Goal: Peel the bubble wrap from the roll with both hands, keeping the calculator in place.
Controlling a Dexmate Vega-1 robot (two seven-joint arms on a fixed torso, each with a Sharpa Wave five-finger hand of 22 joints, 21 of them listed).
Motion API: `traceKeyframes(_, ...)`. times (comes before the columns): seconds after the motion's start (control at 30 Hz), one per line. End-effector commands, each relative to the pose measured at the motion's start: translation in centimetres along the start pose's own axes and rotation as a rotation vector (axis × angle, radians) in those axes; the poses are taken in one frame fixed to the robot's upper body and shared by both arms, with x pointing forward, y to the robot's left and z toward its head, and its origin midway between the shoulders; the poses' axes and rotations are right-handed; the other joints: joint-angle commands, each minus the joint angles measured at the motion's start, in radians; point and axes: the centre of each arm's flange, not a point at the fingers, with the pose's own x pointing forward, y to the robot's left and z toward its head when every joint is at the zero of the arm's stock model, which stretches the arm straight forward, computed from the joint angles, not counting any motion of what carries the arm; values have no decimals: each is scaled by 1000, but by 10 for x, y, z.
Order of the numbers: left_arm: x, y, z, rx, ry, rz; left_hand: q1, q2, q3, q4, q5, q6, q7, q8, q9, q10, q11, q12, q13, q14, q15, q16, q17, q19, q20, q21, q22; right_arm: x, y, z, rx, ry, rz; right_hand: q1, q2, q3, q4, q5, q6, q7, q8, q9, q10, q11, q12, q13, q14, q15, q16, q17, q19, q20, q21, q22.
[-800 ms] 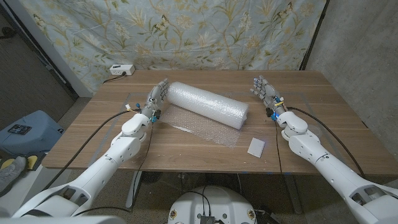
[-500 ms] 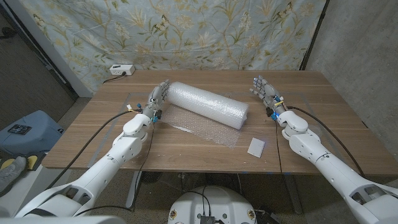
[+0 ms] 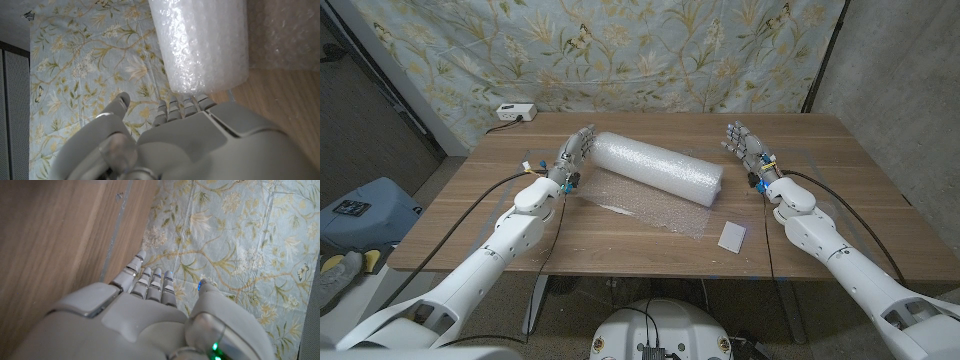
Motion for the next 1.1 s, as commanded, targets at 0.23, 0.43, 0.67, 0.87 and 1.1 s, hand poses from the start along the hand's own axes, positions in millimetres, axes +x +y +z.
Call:
traceKeyframes(0.23,-19,1,32,63,15,-31,24,-6,6,-22,9,-4,10,0,3,-1,16,-1,2,2,17,0,2,4,18,-7,3,-8,8,-2,-6,6,-11,15,0,14,-5,5,14,0,0,2,7,0,1,3,9,1,8,-2,7,-19,6,5)
traceKeyframes(0.43,-25,-2,39,82,8,-24,31,-8,8,-34,11,-9,11,-2,3,-5,20,-4,1,2,22,-1,2,5,21,-11,3,-2,9,-2,-9,-4,9,15,1,17,-7,4,15,2,-1,2,8,0,1,3,10,1,9,-3,7,-19,6,5)
traceKeyframes(0.67,-21,-10,51,99,1,-15,35,-10,8,-43,13,-7,11,-1,3,-1,19,-3,1,4,23,0,3,8,23,-14,4,8,2,2,-13,1,26,16,1,20,-10,3,16,1,-2,2,8,0,-1,3,11,2,9,-4,7,-19,6,5)
traceKeyframes(0.87,-9,-20,59,115,0,-40,41,-13,8,-54,16,4,12,3,3,7,18,-1,0,12,21,1,3,14,22,-16,4,13,-8,5,-17,0,27,22,2,26,-17,2,17,1,-4,2,9,5,-2,3,12,2,10,-6,7,-18,6,5)
traceKeyframes(1.1,7,-31,68,155,6,-94,47,-14,8,-65,18,12,12,5,3,14,12,2,0,21,15,4,3,20,22,-19,5,13,-20,6,-15,-2,18,25,3,28,-22,1,19,3,-4,3,9,6,-2,3,11,3,10,-7,7,-19,6,5)
